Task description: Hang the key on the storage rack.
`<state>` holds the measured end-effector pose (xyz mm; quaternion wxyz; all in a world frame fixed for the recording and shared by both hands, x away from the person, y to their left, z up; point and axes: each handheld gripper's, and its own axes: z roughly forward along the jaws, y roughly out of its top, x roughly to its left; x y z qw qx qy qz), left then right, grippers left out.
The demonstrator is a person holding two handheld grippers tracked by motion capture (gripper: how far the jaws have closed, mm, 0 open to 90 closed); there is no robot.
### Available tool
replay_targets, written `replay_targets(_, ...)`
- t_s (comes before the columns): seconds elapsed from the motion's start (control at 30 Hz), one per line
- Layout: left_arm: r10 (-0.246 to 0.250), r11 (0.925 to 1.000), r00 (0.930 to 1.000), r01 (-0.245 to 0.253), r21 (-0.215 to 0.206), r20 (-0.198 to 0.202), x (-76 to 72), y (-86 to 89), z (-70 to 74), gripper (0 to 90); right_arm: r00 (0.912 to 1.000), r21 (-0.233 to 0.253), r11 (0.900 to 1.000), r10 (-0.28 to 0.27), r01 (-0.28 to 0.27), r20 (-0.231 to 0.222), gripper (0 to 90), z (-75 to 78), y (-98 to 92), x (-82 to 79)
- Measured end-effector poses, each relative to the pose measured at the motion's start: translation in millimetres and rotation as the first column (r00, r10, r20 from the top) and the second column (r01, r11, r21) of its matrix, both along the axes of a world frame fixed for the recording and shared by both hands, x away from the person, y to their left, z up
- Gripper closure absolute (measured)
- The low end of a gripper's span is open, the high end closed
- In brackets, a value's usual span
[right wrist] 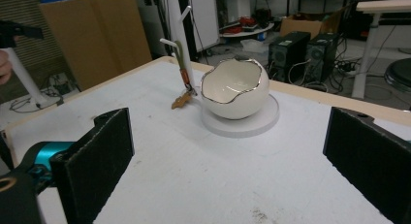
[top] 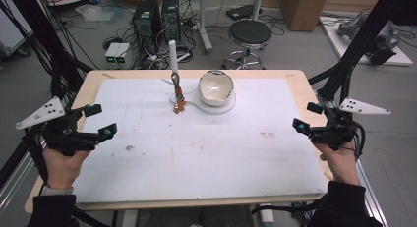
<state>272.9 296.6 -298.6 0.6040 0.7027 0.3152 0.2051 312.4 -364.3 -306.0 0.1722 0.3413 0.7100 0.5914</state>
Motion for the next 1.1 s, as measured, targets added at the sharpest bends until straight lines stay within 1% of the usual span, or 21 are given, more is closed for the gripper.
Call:
replay_targets(0.03, -0.001, 1.0000, 1.0000, 0.001, -0.008, -0.001, -2.5, 3.1, -0.4, 8.9, 1.0000, -0.005, 1.000, -0.005, 0.005, 0.004, 3.1, 0.1, 0.1, -0.2)
replay_targets(0.1, 0.011, 0.9999, 0.9998, -0.011, -0.004, 0.016, -7.9, 10.3, -2.6, 7.4, 0.9999, -0.020, 1.000, -0.006, 0.006, 0.015, 3.2, 1.3, 1.0, -1.4)
replay_targets(0.2, 0.024, 0.9997, 0.9997, -0.024, -0.007, 0.007, -10.5, 19.9, -4.5, 5.9, 0.9996, -0.032, 0.999, -0.003, 0.004, 0.029, 3.1, 5.0, 1.5, -4.4)
replay_targets(0.23, 0.025, 0.9997, 0.9997, -0.025, -0.006, 0.009, -10.9, 21.6, -5.0, 5.8, 0.9992, -0.026, 1.000, -0.003, 0.004, 0.039, 3.1, 7.1, 1.5, -6.3)
replay_targets(0.27, 0.033, 0.9994, 0.9994, -0.033, 0.004, 0.013, -11.4, 23.2, -5.5, 5.8, 0.9990, -0.021, 1.000, -0.004, 0.005, 0.046, 3.2, 8.3, 1.5, -7.4)
replay_targets(0.33, 0.040, 0.9991, 0.9992, -0.040, 0.015, 0.001, -10.4, 25.4, -7.4, 5.8, 0.9983, -0.019, 1.000, -0.002, 0.003, 0.058, 3.2, 10.8, 2.1, -10.0)
replay_targets(0.4, 0.045, 0.9988, 0.9990, -0.045, 0.021, -0.006, -8.6, 25.5, -10.1, 5.8, 0.9980, -0.028, 1.000, 0.004, -0.002, 0.063, 3.2, 12.6, 4.8, -11.7)
replay_targets(0.43, 0.042, 0.9988, 0.9990, -0.042, 0.026, -0.018, -6.9, 25.4, -12.3, 5.8, 0.9981, -0.029, 1.000, 0.007, -0.005, 0.061, 3.2, 13.1, 6.1, -12.5)
replay_targets(0.5, 0.036, 0.9991, 0.9989, -0.036, 0.021, -0.031, -4.8, 24.8, -15.4, 5.8, 0.9976, -0.039, 0.999, 0.014, -0.012, 0.068, 3.1, 14.0, 9.6, -12.7)
replay_targets(0.57, 0.030, 0.9993, 0.9991, -0.029, 0.023, -0.031, -3.7, 24.0, -16.9, 5.9, 0.9974, -0.045, 0.999, 0.024, -0.021, 0.067, 3.1, 14.6, 13.0, -12.7)
replay_targets(0.67, 0.039, 0.9989, 0.9989, -0.039, 0.027, -0.025, -3.3, 22.4, -17.2, 5.8, 0.9967, -0.061, 0.998, 0.037, -0.033, 0.072, 3.2, 15.2, 17.9, -11.8)
replay_targets(0.77, 0.051, 0.9984, 0.9985, -0.050, 0.027, -0.020, -3.4, 22.1, -17.0, 5.8, 0.9965, -0.055, 0.997, 0.048, -0.045, 0.068, 3.1, 15.7, 20.9, -11.7)
replay_targets(0.83, 0.057, 0.9981, 0.9981, -0.056, 0.025, -0.026, -3.2, 21.6, -17.1, 4.7, 0.9955, -0.062, 0.997, 0.045, -0.039, 0.084, 3.1, 16.7, 21.7, -11.8)
replay_targets(0.9, 0.076, 0.9967, 0.9967, -0.075, 0.030, -0.030, -2.8, 20.2, -17.2, 1.8, 0.9959, -0.057, 0.998, 0.042, -0.038, 0.080, 3.1, 17.2, 21.9, -13.1)
replay_targets(0.97, 0.066, 0.9973, 0.9971, -0.065, 0.035, -0.037, -2.5, 19.7, -17.3, 1.8, 0.9961, -0.058, 0.998, 0.037, -0.032, 0.080, 3.1, 17.3, 22.1, -13.7)
replay_targets(1.03, 0.067, 0.9970, 0.9973, -0.066, 0.040, -0.031, -2.8, 18.2, -17.3, 1.8, 0.9949, -0.060, 0.998, 0.041, -0.035, 0.092, 3.1, 17.2, 22.4, -13.7)
replay_targets(1.1, 0.064, 0.9972, 0.9973, -0.063, 0.041, -0.037, -2.7, 18.0, -16.7, 1.8, 0.9950, -0.062, 0.998, 0.035, -0.030, 0.094, 3.1, 17.3, 23.0, -13.8)
